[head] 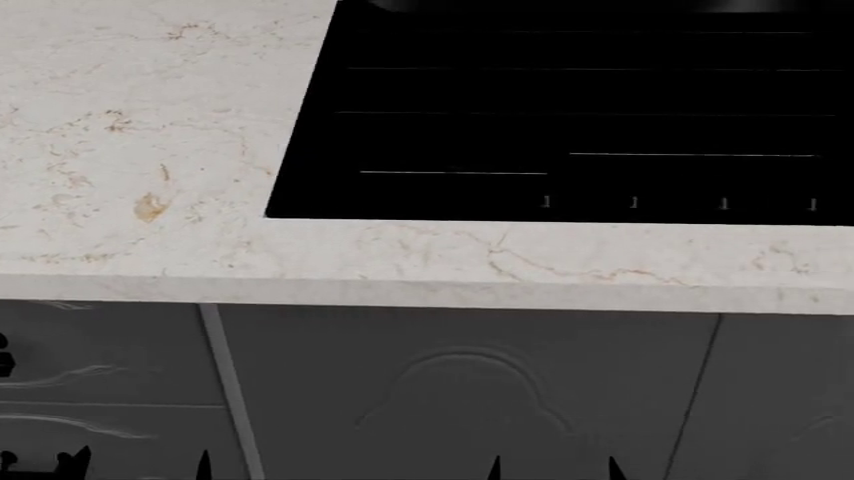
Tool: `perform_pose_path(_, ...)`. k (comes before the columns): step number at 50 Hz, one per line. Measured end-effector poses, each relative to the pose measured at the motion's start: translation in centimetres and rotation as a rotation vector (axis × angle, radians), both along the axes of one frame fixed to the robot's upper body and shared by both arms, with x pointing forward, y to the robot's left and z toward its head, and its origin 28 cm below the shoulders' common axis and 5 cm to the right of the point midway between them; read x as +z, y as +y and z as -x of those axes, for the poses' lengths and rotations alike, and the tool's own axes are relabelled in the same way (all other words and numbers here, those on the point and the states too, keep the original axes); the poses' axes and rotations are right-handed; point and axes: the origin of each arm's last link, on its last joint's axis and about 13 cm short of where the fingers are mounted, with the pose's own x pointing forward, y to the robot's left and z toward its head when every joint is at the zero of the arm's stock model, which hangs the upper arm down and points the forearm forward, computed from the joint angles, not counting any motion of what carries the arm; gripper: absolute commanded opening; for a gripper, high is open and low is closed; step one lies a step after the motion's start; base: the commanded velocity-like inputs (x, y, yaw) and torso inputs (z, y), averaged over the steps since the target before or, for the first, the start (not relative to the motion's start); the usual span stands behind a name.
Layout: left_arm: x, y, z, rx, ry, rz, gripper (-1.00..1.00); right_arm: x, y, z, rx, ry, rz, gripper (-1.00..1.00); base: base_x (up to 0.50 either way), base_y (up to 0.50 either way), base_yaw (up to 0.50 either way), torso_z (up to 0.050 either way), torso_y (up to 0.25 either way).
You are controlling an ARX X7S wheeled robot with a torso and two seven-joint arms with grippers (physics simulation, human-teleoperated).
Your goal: Navigate to the stove.
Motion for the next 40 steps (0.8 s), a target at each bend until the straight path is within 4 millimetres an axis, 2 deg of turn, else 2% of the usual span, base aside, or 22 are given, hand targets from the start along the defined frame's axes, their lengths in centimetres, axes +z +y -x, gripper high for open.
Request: perform_pose_path(40,-0.04,-0.04,-0.02,-0.001,0.0,-0.001,1.0,-0.04,0.0,0.03,0.001,-0.002,0.003,1.0,0.0,-0.5,0.0,0.0,0.0)
